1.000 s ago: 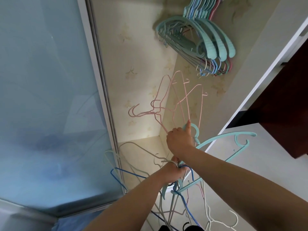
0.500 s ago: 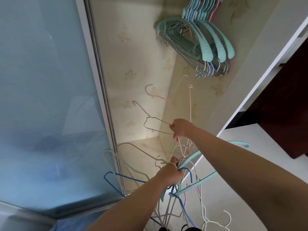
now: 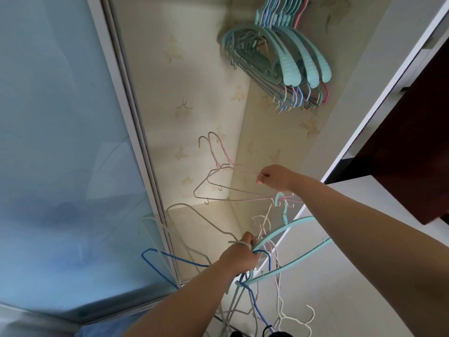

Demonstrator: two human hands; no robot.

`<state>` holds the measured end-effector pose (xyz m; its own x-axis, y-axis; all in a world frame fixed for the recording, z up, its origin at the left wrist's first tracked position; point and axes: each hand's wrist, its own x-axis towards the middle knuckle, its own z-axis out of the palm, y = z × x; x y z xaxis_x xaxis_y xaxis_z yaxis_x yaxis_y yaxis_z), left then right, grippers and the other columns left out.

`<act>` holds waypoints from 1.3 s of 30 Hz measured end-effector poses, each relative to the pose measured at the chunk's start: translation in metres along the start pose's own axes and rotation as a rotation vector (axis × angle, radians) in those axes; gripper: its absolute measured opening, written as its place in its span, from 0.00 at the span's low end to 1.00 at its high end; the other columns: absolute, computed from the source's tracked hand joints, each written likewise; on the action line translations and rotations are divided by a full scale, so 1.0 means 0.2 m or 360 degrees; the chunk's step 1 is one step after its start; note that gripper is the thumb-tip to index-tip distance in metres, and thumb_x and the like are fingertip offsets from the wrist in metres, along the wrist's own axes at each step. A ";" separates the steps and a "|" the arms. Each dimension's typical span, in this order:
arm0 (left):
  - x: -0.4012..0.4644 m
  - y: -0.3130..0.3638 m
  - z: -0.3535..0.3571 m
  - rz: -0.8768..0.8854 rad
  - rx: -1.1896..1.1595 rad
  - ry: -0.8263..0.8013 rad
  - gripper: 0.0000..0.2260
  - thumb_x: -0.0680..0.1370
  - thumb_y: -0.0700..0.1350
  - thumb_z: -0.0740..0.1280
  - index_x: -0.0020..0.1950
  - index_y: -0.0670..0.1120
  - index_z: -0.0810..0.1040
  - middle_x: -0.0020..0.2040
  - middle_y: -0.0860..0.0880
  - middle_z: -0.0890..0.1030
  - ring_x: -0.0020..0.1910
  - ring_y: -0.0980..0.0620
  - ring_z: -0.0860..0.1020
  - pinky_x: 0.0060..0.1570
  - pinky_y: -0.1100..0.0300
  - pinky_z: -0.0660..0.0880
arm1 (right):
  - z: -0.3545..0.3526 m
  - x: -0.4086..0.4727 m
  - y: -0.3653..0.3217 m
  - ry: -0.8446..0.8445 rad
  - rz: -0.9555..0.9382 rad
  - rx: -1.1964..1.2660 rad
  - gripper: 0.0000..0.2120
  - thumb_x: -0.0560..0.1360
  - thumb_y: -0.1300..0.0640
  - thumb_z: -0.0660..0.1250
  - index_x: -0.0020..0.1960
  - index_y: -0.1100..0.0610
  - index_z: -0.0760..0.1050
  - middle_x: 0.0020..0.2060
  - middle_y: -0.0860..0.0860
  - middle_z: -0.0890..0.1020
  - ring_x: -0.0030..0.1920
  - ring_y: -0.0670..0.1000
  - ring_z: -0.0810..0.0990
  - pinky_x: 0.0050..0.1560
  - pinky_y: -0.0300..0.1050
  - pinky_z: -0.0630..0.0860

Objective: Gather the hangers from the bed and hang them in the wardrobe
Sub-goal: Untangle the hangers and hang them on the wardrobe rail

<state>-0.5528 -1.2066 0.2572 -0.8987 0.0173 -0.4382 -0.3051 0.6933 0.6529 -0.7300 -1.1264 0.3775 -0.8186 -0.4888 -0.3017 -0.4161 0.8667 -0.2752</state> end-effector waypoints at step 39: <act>0.06 0.05 -0.07 0.0060 0.0044 0.0207 0.33 0.78 0.49 0.62 0.77 0.58 0.44 0.57 0.44 0.81 0.51 0.44 0.81 0.48 0.54 0.76 | 0.45 -0.50 -0.05 0.0286 -0.0348 -0.0365 0.14 0.78 0.61 0.56 0.63 0.56 0.66 0.45 0.56 0.81 0.45 0.60 0.81 0.43 0.47 0.75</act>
<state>-0.5704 -1.2086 0.2670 -0.9432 -0.0486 -0.3285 -0.2630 0.7135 0.6495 -0.6086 -1.0957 0.3275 -0.7486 -0.6572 -0.0877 -0.6502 0.7535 -0.0973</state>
